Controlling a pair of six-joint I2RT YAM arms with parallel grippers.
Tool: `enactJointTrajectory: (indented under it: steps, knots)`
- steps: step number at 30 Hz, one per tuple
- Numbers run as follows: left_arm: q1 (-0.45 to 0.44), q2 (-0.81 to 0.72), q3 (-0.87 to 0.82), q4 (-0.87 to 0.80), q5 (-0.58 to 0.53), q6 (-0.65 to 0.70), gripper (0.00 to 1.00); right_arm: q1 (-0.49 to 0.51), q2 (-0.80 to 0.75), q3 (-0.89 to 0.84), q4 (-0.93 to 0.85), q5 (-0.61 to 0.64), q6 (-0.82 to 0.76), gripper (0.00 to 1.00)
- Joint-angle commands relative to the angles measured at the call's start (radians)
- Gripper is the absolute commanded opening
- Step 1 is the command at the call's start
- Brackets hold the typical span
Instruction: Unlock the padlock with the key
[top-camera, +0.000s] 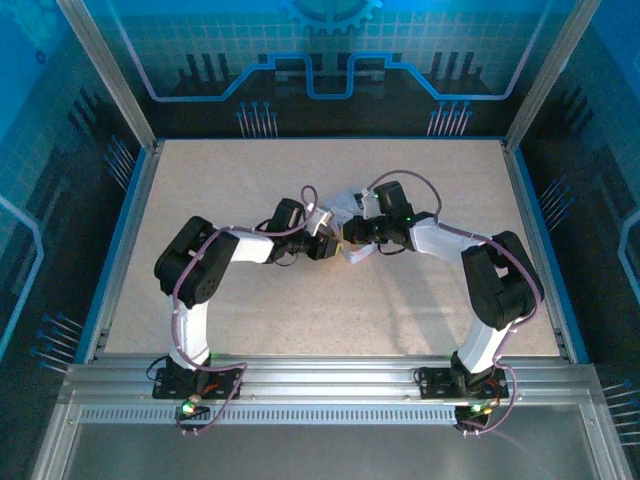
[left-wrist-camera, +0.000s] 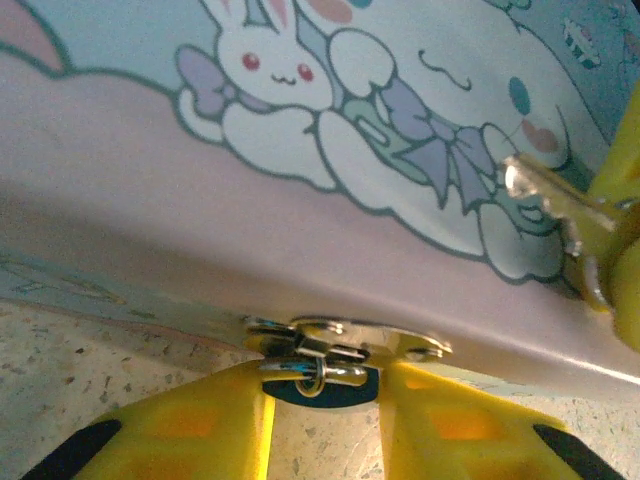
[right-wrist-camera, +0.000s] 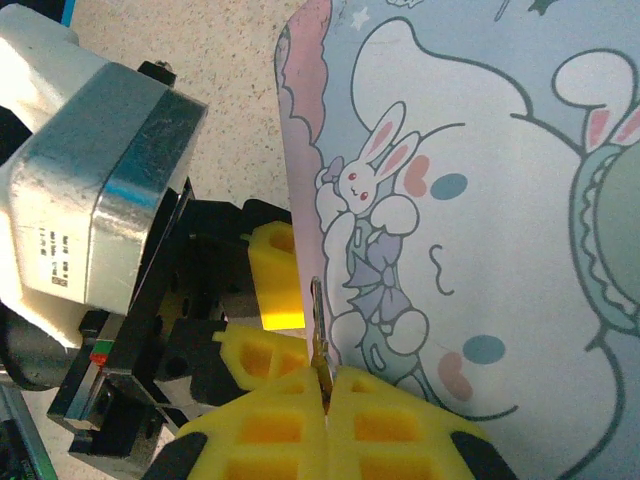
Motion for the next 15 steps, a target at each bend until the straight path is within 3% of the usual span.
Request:
enactJointTrajectory:
  steps: [1,15]
  knots:
    - [-0.031,-0.023,0.022,-0.003,0.024,-0.039,0.32,0.004,-0.037,-0.006,0.003,0.003,0.003,0.0]
    - [-0.042,-0.155,0.004,-0.094,-0.004,-0.253,0.23,0.009,-0.356,-0.188,-0.06,0.062,-0.109,0.0]
